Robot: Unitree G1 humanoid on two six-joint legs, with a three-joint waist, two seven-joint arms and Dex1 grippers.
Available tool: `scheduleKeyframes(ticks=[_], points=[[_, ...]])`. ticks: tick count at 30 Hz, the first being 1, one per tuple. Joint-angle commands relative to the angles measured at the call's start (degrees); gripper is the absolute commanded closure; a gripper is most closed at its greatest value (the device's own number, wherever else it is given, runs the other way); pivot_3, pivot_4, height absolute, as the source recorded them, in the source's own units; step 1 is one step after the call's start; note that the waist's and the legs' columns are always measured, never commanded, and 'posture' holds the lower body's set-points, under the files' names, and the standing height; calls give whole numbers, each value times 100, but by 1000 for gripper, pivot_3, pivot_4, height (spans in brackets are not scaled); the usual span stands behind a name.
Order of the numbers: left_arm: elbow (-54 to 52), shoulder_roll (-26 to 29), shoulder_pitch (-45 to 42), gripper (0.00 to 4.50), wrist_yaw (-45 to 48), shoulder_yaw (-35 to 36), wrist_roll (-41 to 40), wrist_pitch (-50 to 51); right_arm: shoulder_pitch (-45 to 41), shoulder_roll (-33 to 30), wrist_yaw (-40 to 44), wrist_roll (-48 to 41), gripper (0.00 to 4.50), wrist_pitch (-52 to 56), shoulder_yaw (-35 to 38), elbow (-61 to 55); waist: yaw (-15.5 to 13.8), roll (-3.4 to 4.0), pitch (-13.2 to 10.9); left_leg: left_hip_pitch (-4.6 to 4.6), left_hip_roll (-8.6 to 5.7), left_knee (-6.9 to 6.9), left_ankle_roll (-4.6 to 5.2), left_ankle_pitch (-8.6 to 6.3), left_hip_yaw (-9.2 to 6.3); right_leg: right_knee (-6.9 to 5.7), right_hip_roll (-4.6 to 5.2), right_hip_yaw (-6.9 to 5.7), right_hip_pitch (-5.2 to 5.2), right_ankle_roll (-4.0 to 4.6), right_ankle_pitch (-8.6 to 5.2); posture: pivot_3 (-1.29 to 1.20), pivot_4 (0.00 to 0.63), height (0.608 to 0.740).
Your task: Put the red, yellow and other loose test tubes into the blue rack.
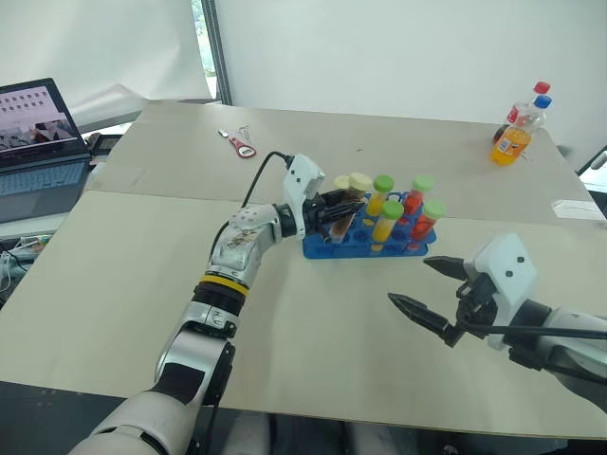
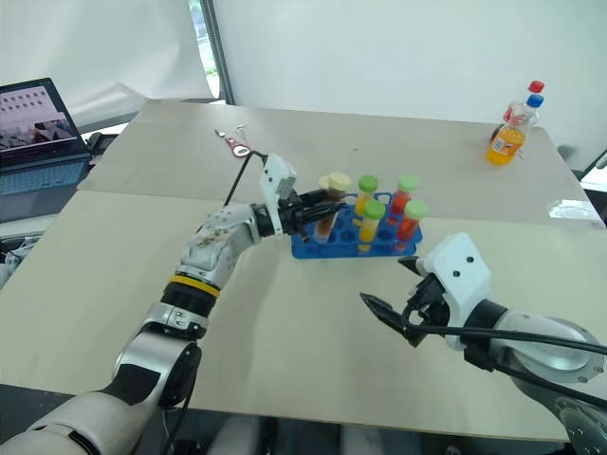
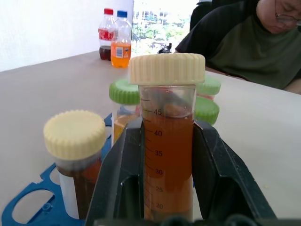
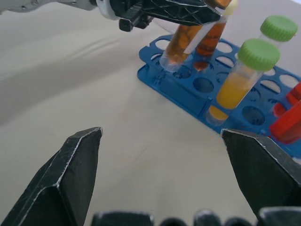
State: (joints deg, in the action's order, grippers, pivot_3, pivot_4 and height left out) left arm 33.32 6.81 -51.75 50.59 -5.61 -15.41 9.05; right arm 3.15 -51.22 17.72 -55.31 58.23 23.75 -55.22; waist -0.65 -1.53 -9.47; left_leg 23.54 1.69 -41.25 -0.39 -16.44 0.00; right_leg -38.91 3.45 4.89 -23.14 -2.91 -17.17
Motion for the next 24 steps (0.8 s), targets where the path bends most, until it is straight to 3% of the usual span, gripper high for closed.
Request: scheduleKeyframes(ticks=[1, 24], points=[[285, -86, -307, 3636, -84, 71, 152, -477, 28, -89, -155, -143, 0, -2, 258, -197, 0, 0, 0, 0, 0, -1, 0, 0, 0, 0, 0, 0, 0, 0, 0, 0, 150, 723], [862, -507, -148, 3637, -381, 164, 446, -1303, 222, -312, -972, -724, 0, -57, 531, -89, -5, -1, 0, 1, -2, -1, 4, 3, 1, 3, 0, -2, 6, 0, 0, 0, 150, 723]])
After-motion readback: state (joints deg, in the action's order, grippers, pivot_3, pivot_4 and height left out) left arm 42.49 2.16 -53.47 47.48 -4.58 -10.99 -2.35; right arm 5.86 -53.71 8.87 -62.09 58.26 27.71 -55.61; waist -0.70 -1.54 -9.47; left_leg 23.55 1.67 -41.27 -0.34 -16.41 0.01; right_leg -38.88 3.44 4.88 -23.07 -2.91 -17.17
